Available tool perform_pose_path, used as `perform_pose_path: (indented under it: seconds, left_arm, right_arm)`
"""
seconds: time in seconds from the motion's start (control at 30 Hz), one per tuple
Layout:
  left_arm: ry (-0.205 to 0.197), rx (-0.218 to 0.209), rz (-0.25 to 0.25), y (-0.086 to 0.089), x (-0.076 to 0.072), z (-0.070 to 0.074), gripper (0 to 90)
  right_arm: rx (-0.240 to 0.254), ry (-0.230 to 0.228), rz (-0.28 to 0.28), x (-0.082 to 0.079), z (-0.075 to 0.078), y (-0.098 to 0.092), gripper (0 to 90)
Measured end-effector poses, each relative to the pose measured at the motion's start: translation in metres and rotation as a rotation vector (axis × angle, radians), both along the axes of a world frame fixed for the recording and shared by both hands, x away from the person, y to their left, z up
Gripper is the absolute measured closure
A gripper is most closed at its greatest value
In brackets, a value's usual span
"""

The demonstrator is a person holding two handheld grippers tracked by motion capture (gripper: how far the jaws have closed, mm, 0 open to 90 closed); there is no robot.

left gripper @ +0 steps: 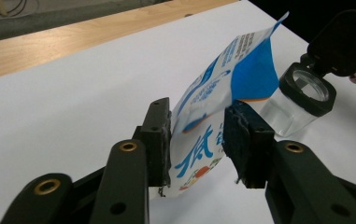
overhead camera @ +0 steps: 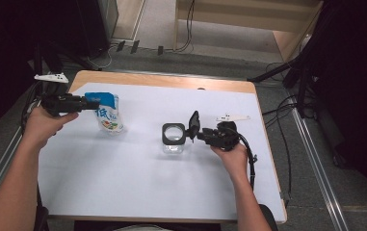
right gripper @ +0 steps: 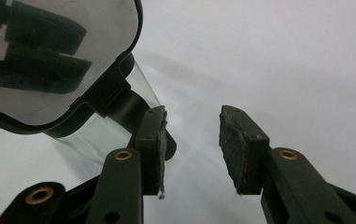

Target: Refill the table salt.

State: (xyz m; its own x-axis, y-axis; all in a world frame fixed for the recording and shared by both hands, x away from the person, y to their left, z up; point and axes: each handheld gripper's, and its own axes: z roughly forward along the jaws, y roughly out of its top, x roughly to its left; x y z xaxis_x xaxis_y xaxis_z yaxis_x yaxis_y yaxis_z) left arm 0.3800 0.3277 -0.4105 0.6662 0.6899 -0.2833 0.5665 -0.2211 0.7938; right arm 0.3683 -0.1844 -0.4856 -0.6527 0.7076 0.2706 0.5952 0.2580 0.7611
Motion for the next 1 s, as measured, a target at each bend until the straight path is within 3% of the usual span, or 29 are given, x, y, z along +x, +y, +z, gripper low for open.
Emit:
perform_pose_path:
  seconds: [0.2,0.4,0.73,0.83,1.0]
  left_arm:
    - [-0.004,0.005,-0.011,0.0,0.004,-0.001,75.0]
    - [-0.01,0.005,-0.058,-0.005,0.003,-0.002,86.6]
    - [0.014,-0.015,-0.075,-0.01,0.003,0.001,89.6]
    - [0.016,-0.013,-0.069,-0.013,0.002,0.003,90.0]
    - [0.008,-0.011,-0.061,-0.017,0.001,0.006,90.0]
  right_arm:
    - [-0.002,0.003,-0.006,-0.001,0.0,-0.001,62.4]
    - [-0.012,-0.002,-0.011,-0.004,0.001,-0.002,62.1]
    - [-0.008,-0.009,-0.02,-0.012,0.006,-0.003,60.6]
    - [0.013,-0.001,-0.026,-0.019,0.008,-0.005,60.0]
    - [0.002,-0.014,-0.026,-0.034,0.012,-0.008,60.4]
